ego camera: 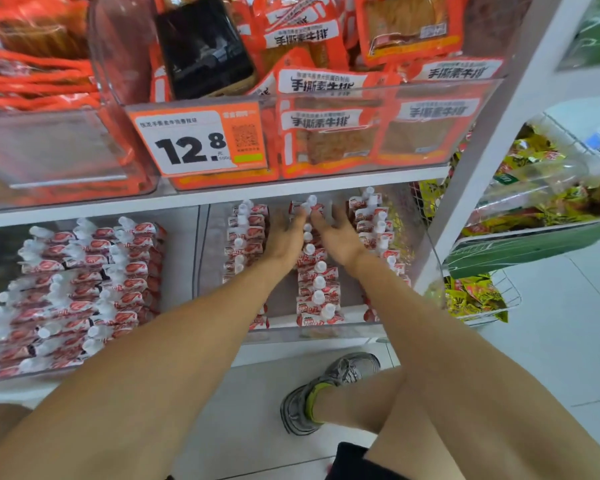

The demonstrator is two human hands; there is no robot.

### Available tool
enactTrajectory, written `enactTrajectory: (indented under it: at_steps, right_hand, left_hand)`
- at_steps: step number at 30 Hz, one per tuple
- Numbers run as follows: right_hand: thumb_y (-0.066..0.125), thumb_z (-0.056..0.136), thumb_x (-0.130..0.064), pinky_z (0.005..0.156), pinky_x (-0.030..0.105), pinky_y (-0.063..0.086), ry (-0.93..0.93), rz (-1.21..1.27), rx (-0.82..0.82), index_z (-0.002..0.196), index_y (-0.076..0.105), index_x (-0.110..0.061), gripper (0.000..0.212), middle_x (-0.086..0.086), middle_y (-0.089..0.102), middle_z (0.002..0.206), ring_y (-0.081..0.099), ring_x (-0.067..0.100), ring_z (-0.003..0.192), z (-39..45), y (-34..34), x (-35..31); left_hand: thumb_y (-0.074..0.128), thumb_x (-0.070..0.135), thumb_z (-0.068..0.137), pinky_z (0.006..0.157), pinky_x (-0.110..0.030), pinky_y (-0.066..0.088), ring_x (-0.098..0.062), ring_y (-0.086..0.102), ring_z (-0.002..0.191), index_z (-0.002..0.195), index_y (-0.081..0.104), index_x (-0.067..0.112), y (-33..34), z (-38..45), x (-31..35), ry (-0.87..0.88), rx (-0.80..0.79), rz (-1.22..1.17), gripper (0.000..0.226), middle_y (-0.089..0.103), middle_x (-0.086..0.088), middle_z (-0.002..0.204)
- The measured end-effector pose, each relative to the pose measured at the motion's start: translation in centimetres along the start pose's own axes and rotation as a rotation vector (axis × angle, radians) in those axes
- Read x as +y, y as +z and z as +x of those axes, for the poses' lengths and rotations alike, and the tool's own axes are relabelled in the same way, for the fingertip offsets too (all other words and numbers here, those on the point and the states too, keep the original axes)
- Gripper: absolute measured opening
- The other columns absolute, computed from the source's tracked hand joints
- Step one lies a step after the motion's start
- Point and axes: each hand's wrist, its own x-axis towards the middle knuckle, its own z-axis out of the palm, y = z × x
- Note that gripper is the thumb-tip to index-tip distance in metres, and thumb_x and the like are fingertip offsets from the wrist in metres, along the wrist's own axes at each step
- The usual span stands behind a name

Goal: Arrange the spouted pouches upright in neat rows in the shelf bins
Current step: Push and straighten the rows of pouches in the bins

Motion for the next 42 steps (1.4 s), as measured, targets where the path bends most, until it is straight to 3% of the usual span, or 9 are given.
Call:
enactTrajectory:
  at_steps: [7,13,19,25,28,31,35,39,42]
  right_hand:
    - [0.036,0.103,-0.047,0.114,0.034,0.026,0.05,0.148,-0.037,0.156,0.006,-0.029,0.064,0.006,0.034,0.156,0.033,0.024,0.143,2.3,1.1,1.2]
    - [0.045,0.099,-0.049,0.1,0.028,0.029,-0.008,0.21,0.025,0.156,0.01,-0.033,0.068,0.003,0.036,0.155,0.035,0.023,0.141,2.5,1.0,2.0]
    - [0.048,0.101,-0.033,0.097,0.028,0.036,-0.01,0.351,0.031,0.156,0.015,-0.03,0.064,0.002,0.042,0.151,0.045,0.013,0.124,3.3,1.0,2.7]
    - [0.046,0.102,-0.031,0.114,0.039,0.034,-0.002,0.367,0.019,0.156,0.015,-0.028,0.062,0.003,0.037,0.154,0.041,0.021,0.137,3.9,1.1,3.2]
    - [0.045,0.102,-0.032,0.115,0.039,0.031,0.007,0.339,0.014,0.155,0.016,-0.029,0.061,0.002,0.036,0.154,0.037,0.022,0.14,3.9,1.0,2.9]
    - [0.045,0.101,-0.03,0.113,0.04,0.035,0.039,0.335,-0.004,0.154,0.017,-0.03,0.06,0.003,0.045,0.148,0.045,0.022,0.134,3.8,0.8,2.7]
    - [0.048,0.091,-0.036,0.105,0.045,0.046,0.028,0.32,-0.029,0.137,0.045,-0.027,0.047,0.004,0.067,0.121,0.063,0.023,0.113,3.6,0.6,2.2]
    - [0.045,0.088,-0.043,0.102,0.047,0.048,0.014,0.246,-0.048,0.135,0.047,-0.03,0.049,0.005,0.069,0.118,0.065,0.023,0.11,4.0,0.3,2.9]
    - [0.038,0.085,-0.062,0.111,0.044,0.038,0.058,0.116,-0.07,0.147,0.032,-0.033,0.069,-0.001,0.059,0.134,0.056,0.021,0.123,1.8,-0.1,0.7]
  left_hand:
    - [0.038,0.053,0.098,0.109,-0.04,0.037,-0.027,0.051,0.128,0.147,0.034,0.03,2.5,1.5,-2.0,-0.079,0.024,-0.107,0.055,0.053,-0.005,0.141]
    - [0.036,0.05,0.1,0.111,-0.036,0.032,-0.024,0.04,0.137,0.153,0.013,0.036,2.3,2.5,-2.6,-0.039,0.01,-0.106,0.06,0.039,-0.001,0.153]
    - [0.035,0.045,0.101,0.105,-0.031,0.034,-0.024,0.044,0.135,0.154,0.016,0.032,3.0,3.2,-2.6,-0.063,-0.003,-0.074,0.058,0.044,-0.004,0.149]
    - [0.037,0.04,0.099,0.097,-0.035,0.045,-0.023,0.058,0.114,0.143,0.039,0.024,3.0,3.5,-2.3,-0.065,0.012,-0.043,0.047,0.061,-0.002,0.125]
    - [0.038,0.042,0.097,0.1,-0.044,0.046,-0.028,0.059,0.114,0.138,0.043,0.023,3.1,3.5,-2.2,-0.08,0.027,-0.047,0.045,0.062,-0.008,0.127]
    - [0.041,0.038,0.097,0.095,-0.035,0.047,-0.023,0.06,0.111,0.136,0.046,0.023,2.9,3.3,-2.1,-0.071,0.024,-0.1,0.042,0.063,-0.004,0.124]
    - [0.041,0.031,0.098,0.072,-0.018,0.043,-0.014,0.058,0.097,0.133,0.049,0.024,2.7,3.0,-1.9,-0.037,0.025,-0.122,0.036,0.062,0.003,0.111]
    - [0.036,0.049,0.094,0.098,-0.039,0.047,-0.026,0.06,0.111,0.14,0.041,0.025,2.3,2.7,-1.4,-0.107,-0.029,-0.014,0.052,0.062,-0.008,0.128]
    - [0.031,0.061,0.092,0.108,-0.044,0.039,-0.028,0.051,0.126,0.144,0.036,0.024,1.5,1.6,-0.6,-0.107,-0.061,0.066,0.064,0.052,-0.009,0.142]
